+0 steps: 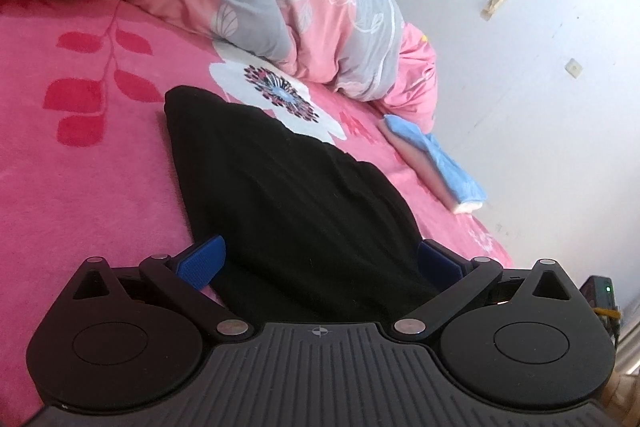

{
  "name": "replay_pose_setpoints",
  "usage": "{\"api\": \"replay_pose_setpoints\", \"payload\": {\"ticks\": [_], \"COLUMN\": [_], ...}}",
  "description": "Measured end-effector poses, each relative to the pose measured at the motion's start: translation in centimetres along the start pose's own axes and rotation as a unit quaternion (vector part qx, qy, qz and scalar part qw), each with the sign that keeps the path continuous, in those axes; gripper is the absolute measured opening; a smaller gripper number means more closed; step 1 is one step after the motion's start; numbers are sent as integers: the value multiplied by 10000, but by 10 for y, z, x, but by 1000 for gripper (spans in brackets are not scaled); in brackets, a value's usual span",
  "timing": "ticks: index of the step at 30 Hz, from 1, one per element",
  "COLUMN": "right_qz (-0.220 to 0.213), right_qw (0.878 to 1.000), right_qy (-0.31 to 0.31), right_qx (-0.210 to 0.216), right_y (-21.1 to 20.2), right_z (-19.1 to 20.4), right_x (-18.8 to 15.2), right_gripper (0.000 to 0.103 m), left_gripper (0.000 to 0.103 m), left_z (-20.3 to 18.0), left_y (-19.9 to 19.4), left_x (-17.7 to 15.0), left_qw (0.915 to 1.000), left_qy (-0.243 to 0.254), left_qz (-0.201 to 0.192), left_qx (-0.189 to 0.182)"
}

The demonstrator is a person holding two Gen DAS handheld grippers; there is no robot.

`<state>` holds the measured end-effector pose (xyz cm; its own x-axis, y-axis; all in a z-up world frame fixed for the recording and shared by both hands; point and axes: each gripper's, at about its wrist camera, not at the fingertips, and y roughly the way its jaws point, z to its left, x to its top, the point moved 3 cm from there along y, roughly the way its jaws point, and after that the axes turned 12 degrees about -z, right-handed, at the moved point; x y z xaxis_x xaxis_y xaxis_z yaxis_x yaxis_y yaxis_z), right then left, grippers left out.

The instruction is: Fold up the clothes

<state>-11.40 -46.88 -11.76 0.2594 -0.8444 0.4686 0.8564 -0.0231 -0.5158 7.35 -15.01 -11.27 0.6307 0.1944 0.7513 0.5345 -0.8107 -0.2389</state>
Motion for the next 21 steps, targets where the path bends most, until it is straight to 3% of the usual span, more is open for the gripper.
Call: {"api": "replay_pose_setpoints", "payload": {"ticks": [7, 12, 19, 21], "right_qz": [-428, -370, -88, -31], "right_qw": [9976, 9977, 9947, 9933], "right_qy": [-204, -29, 657, 789], "right_qx": [499, 560, 791, 845], "right_y": [-8, -6, 3, 3], "right_z": [-7, -9, -27, -28], "right_x": [-9, -5, -1, 1], "right_gripper": [2, 3, 4, 5], "left_gripper": [103, 103, 102, 102], "left_z": [-18, -25, -45, -56], "left_y": [-17, -38, -73, -80], "left_x": [9, 18, 10, 5], "left_qw": [9980, 9930, 9804, 9777], "left_qy": [389, 375, 973, 1275], "left_qz": [-367, -349, -198, -127], "left_qx": [340, 1067, 1702, 1663]}}
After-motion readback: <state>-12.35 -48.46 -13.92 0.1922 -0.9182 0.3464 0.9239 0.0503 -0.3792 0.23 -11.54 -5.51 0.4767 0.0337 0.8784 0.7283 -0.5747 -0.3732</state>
